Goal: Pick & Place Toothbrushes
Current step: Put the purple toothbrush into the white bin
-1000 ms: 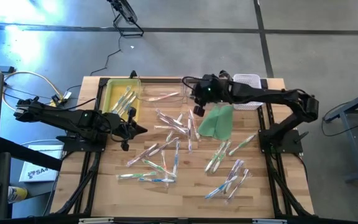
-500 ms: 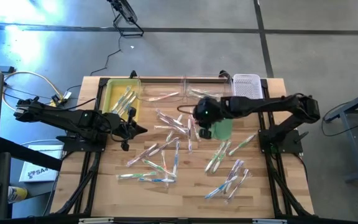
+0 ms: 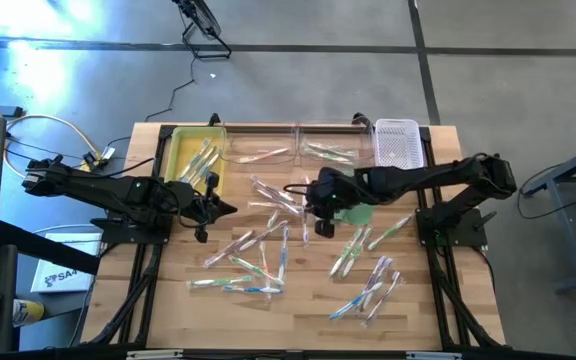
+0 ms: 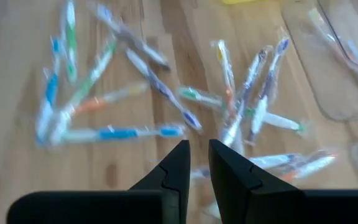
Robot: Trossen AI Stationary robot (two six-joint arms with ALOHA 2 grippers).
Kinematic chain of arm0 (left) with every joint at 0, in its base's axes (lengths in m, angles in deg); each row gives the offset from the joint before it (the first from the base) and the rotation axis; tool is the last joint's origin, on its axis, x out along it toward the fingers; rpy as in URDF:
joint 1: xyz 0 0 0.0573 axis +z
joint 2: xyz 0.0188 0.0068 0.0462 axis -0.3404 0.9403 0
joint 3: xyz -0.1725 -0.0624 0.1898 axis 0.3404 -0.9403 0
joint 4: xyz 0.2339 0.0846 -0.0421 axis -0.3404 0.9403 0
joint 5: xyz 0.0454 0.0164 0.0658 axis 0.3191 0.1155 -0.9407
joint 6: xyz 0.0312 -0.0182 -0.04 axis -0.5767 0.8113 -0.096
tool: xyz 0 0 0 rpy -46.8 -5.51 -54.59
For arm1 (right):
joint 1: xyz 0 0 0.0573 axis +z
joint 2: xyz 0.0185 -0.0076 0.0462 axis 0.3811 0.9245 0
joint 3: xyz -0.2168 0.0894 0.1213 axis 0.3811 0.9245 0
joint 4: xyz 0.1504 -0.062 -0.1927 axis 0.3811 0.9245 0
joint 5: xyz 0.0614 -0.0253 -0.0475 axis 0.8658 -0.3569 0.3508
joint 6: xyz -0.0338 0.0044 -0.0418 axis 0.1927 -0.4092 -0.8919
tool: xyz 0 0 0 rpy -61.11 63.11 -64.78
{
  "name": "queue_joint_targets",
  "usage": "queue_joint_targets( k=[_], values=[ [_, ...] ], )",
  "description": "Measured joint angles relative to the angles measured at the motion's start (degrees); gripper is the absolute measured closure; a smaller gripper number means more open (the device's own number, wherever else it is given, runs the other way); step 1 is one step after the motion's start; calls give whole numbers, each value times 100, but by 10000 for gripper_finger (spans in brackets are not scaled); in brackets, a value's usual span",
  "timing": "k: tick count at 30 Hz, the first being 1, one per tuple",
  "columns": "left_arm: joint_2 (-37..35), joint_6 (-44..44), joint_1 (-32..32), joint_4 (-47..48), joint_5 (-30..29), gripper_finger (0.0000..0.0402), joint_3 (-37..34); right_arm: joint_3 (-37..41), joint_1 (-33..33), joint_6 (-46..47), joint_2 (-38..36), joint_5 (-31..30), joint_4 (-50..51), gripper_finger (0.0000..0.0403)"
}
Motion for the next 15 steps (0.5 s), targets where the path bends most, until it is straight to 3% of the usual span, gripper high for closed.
queue_joint_targets(
  k=[7, 15],
  values=[
    [1, 0, 0, 0, 0, 392, 0, 0, 127, 894, 2, 13, -177, 352],
    [0, 0, 0, 0, 2, 392, 0, 0, 250, 936, 2, 23, -257, 352]
  ],
)
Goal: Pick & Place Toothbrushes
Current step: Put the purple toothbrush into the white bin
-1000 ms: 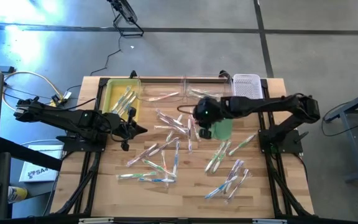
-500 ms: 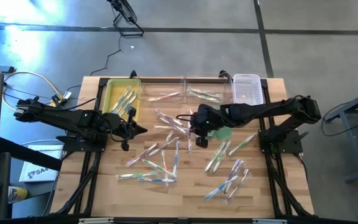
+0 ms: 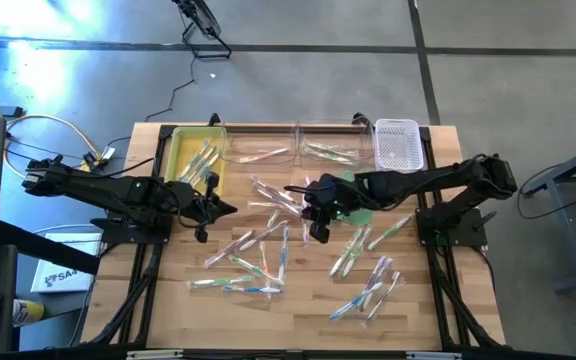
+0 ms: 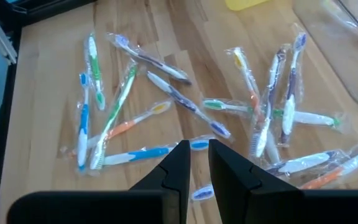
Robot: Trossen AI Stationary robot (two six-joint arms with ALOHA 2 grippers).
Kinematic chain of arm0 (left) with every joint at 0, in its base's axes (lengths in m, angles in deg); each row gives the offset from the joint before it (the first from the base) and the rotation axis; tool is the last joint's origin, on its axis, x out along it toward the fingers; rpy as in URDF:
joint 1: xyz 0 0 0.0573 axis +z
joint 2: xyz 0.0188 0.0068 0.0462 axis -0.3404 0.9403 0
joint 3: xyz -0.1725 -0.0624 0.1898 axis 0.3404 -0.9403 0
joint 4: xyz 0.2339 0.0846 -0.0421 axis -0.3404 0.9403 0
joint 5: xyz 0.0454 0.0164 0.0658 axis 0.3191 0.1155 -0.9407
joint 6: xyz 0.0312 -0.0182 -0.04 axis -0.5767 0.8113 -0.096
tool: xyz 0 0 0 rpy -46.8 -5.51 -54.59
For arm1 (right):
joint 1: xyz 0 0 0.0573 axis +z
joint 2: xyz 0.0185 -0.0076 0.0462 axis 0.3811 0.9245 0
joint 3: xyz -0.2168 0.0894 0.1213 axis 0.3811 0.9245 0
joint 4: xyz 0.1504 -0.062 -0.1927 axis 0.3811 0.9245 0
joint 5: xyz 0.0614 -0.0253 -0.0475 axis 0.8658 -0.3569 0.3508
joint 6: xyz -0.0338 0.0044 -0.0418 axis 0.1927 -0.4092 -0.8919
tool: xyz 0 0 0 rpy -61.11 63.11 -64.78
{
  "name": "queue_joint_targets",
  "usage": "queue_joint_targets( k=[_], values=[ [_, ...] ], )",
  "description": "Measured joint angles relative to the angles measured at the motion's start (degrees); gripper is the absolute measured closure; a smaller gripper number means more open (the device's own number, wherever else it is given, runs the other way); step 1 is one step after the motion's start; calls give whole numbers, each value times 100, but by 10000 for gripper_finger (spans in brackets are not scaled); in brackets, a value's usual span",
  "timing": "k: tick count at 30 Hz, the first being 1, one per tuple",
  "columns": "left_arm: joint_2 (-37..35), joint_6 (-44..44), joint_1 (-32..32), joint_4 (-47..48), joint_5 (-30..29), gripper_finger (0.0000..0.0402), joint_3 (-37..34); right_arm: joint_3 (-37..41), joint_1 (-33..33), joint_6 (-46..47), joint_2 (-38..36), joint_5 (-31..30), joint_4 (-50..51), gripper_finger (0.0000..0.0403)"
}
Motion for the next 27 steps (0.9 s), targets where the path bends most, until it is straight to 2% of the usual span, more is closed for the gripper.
queue_joint_targets(
  k=[10, 17, 19, 25, 27],
  values=[
    [2, 0, 0, 0, 0, 392, 2, 2, 163, -192, 2, 144, -461, 353],
    [0, 2, 0, -2, 0, 392, 0, 2, 167, 440, 2, 0, -835, 353],
    [2, 3, 0, -2, 0, 392, 2, 2, 220, 639, 4, -330, -850, 353],
    [-1, 37, 0, -4, 0, 392, 0, 4, 374, 1918, 227, -2034, -871, 353],
    [2, 36, 0, -4, 0, 392, 0, 6, 388, 2183, 272, -2236, -780, 353]
  ],
)
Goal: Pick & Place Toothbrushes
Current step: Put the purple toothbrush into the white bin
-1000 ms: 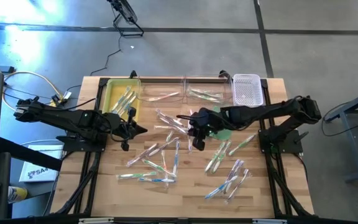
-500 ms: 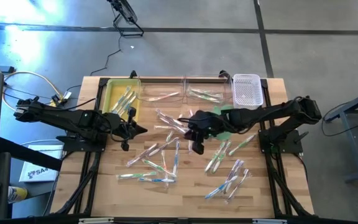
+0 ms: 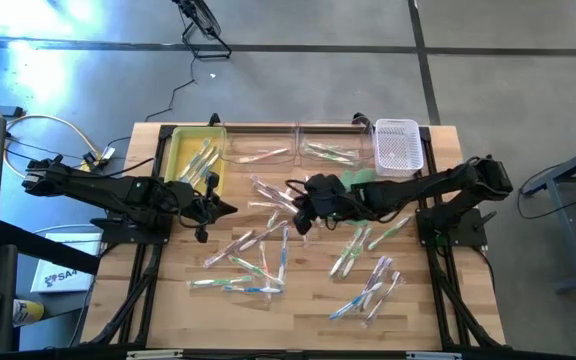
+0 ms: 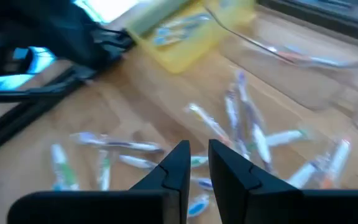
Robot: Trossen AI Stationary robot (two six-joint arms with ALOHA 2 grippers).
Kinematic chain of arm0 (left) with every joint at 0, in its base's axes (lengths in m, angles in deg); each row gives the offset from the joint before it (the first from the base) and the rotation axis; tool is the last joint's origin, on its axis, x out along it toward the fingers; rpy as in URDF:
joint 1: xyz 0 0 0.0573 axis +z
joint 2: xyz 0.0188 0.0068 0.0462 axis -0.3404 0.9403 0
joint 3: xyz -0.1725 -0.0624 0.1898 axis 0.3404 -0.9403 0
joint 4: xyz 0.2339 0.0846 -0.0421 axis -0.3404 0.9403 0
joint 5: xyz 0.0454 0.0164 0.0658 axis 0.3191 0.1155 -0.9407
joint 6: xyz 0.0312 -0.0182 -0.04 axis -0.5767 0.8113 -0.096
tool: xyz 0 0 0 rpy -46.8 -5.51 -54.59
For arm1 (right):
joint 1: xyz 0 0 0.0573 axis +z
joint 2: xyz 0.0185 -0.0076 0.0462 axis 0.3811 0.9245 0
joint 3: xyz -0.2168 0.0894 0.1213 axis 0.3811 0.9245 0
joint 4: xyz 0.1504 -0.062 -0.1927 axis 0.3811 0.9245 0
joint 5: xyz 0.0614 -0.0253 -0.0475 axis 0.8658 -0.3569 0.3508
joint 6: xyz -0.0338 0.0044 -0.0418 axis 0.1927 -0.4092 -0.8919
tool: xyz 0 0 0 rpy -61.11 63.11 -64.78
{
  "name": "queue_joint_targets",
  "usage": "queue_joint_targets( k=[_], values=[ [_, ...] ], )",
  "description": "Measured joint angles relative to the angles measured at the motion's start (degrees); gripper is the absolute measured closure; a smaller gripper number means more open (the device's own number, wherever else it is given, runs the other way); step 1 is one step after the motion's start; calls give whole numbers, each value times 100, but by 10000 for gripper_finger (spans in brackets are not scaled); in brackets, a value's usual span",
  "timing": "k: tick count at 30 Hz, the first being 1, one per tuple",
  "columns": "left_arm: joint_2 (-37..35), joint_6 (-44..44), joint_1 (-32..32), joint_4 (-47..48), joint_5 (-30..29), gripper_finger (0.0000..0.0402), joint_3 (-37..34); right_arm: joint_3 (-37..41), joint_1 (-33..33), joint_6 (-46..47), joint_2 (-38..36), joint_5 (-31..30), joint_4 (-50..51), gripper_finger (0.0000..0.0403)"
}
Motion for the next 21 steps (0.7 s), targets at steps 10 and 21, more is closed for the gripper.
queue_joint_targets(
  k=[10, 21],
  values=[
    [-2, -36, 0, 2, -2, 392, 0, -2, -155, 998, 330, 106, 406, 353],
    [0, -36, 0, 31, -2, 392, 0, -4, -446, 1724, 375, 1013, 1126, 353]
  ],
)
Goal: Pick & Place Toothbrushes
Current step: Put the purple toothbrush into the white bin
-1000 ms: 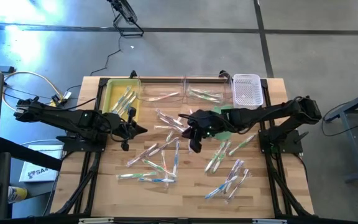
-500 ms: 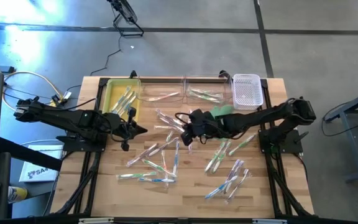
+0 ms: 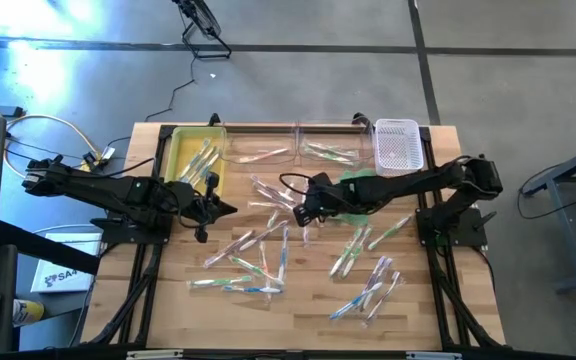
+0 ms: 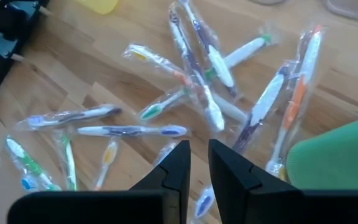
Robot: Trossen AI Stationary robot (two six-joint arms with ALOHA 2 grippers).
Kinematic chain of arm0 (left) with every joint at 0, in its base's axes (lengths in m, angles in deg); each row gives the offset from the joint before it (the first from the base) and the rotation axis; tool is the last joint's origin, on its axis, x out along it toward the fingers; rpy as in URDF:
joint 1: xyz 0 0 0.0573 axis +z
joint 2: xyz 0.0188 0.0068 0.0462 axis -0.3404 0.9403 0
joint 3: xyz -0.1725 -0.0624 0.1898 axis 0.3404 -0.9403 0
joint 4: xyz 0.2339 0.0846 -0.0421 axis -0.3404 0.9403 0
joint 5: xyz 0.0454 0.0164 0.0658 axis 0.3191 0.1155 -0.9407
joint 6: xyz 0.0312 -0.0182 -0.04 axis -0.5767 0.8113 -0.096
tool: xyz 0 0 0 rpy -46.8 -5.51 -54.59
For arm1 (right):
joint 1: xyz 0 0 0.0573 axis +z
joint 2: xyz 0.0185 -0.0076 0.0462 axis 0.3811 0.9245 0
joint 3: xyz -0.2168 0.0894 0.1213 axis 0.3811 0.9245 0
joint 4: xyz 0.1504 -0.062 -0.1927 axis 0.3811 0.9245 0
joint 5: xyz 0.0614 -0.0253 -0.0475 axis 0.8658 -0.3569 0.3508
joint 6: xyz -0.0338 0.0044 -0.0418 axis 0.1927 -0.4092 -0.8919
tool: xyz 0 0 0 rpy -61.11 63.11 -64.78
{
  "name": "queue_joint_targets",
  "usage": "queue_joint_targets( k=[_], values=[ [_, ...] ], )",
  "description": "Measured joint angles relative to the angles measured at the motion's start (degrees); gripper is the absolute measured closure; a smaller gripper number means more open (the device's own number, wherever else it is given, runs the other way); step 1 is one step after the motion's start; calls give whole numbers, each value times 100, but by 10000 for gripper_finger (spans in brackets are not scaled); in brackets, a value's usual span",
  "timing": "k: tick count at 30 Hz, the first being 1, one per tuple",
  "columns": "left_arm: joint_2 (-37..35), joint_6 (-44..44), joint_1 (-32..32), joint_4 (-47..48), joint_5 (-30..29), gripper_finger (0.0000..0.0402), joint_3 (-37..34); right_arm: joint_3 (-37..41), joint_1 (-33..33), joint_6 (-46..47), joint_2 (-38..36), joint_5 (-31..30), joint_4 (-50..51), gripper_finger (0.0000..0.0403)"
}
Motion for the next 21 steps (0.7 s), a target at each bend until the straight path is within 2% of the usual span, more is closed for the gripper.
queue_joint_targets(
  k=[7, 10, 14, 21],
  values=[
    [0, 0, 0, 0, 0, 392, 0, -4, 6, 148, 114, 206, 3, 353],
    [-2, 0, 0, -2, 0, 392, 0, -4, 13, 271, 400, 447, -40, 353],
    [-2, 0, 0, -2, 0, 392, 0, -4, 22, 445, 682, 471, -5, 353],
    [-2, 0, 0, -2, 0, 392, 0, -2, 37, 622, 728, 417, -62, 396]
  ],
)
